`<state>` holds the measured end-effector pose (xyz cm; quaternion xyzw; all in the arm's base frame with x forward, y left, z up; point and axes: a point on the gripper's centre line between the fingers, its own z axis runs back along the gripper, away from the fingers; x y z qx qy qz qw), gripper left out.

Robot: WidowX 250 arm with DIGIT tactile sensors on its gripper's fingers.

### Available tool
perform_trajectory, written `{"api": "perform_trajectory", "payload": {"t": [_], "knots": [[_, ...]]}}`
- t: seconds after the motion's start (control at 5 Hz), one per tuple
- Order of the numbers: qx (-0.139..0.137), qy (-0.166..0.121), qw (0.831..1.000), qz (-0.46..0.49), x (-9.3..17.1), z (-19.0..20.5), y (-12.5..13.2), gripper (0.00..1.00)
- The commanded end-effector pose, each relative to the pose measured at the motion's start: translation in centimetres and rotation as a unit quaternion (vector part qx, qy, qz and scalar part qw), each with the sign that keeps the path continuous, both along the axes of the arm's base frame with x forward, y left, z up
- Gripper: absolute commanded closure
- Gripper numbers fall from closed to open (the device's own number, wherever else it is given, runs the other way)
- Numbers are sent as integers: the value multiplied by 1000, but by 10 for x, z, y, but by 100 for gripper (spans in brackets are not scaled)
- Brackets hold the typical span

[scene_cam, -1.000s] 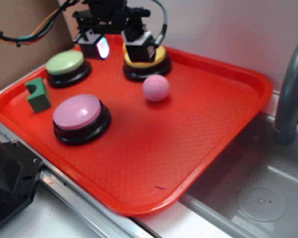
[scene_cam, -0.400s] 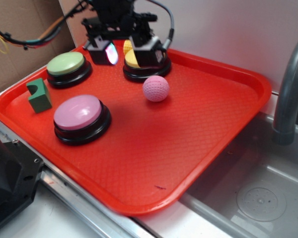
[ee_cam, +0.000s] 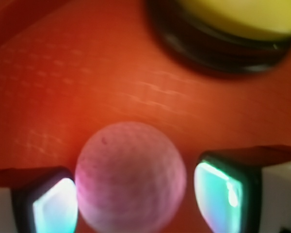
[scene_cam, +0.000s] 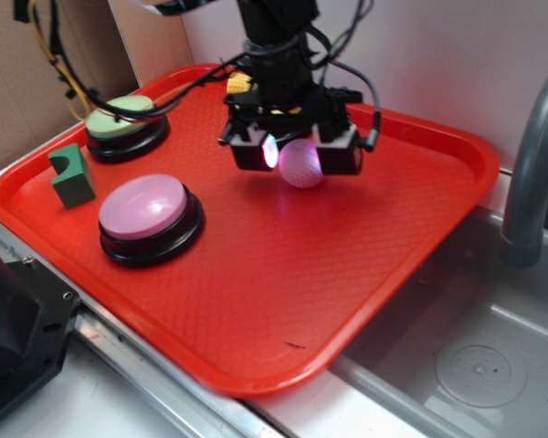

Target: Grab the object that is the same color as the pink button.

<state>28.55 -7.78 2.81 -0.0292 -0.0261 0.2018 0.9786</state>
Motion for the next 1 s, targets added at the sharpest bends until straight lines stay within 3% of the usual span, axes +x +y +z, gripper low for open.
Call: {"api": "perform_trajectory", "payload": {"t": [0.0,0.2,0.4,0.6,0.8], "knots": [[20,9,1000,-18,11,-4,2,100],[0,-8,997,-77,1,38,4,100],[16,-55,986,-155,-19,87,8,100],[47,-78,971,-221,-37,127,30,100],[74,-84,974,-196,-56,138,53,100]]}}
